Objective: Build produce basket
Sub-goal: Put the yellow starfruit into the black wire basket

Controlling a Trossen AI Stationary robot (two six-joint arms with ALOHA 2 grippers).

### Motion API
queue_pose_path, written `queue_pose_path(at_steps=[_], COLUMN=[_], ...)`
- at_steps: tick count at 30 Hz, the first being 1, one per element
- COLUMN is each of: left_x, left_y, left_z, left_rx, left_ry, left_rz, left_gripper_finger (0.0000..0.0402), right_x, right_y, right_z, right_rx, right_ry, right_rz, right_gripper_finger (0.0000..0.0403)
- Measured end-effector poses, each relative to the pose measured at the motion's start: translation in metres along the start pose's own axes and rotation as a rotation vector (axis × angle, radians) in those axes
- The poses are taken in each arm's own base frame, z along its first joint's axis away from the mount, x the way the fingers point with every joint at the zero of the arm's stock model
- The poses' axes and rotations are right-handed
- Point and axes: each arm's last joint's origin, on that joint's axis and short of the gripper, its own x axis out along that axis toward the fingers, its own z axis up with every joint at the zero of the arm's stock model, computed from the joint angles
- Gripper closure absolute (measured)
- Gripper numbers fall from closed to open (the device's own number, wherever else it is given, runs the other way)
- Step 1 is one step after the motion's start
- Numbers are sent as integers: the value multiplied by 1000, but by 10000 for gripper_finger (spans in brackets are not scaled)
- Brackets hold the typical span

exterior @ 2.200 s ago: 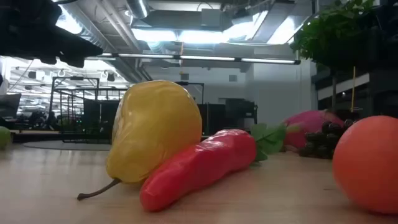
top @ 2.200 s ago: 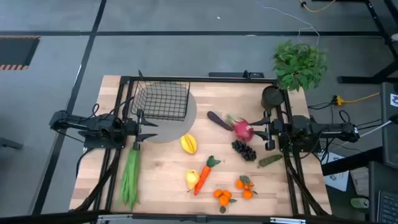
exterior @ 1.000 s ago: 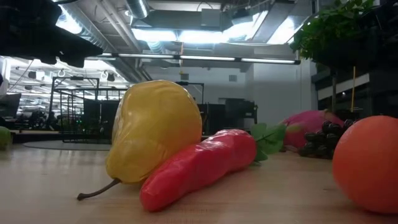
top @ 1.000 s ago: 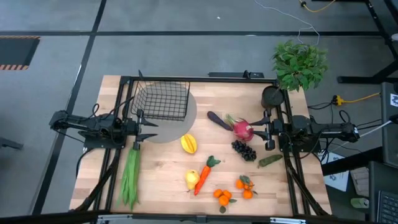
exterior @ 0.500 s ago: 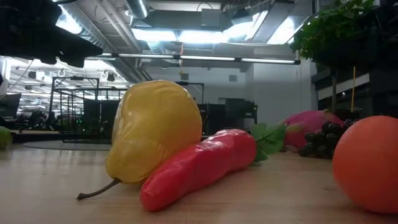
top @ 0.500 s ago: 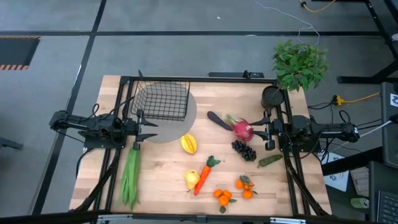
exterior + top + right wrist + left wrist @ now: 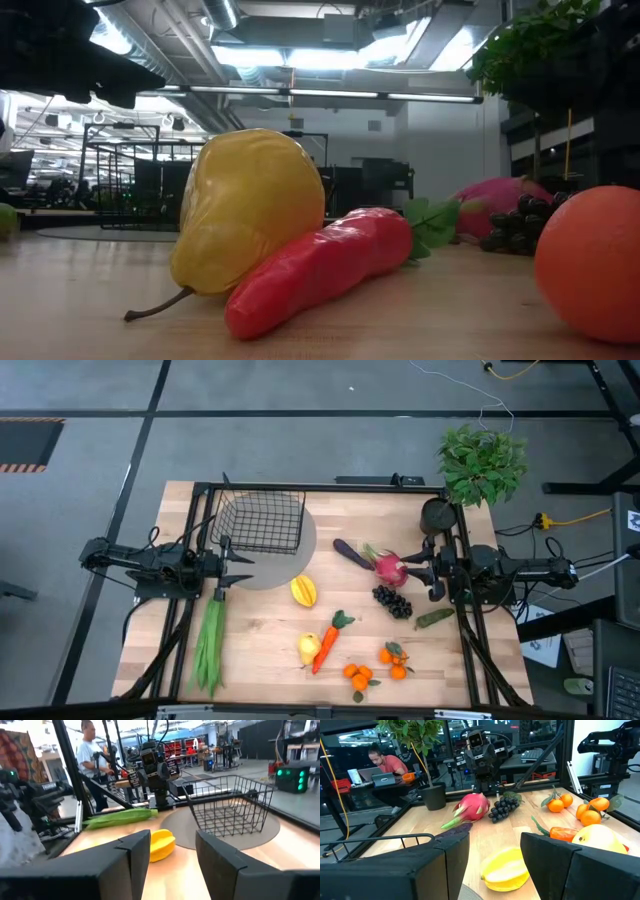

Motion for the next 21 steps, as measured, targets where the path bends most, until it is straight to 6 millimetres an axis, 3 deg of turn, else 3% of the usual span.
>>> queue_pose_path(at_steps=[8,21], left_x=[0,0], left_y=[0,0], left_z=[0,1], left_rx=[0,-1], left_ry=[0,-5], left_rz=[0,0], left_gripper_finger=[232,232], right_x=[0,0], right_y=[0,0], right_z=[0,-2], right_rx=[94,92], right_ry=[1,27], right_rz=[2,2], right_gripper_finger=[247,247])
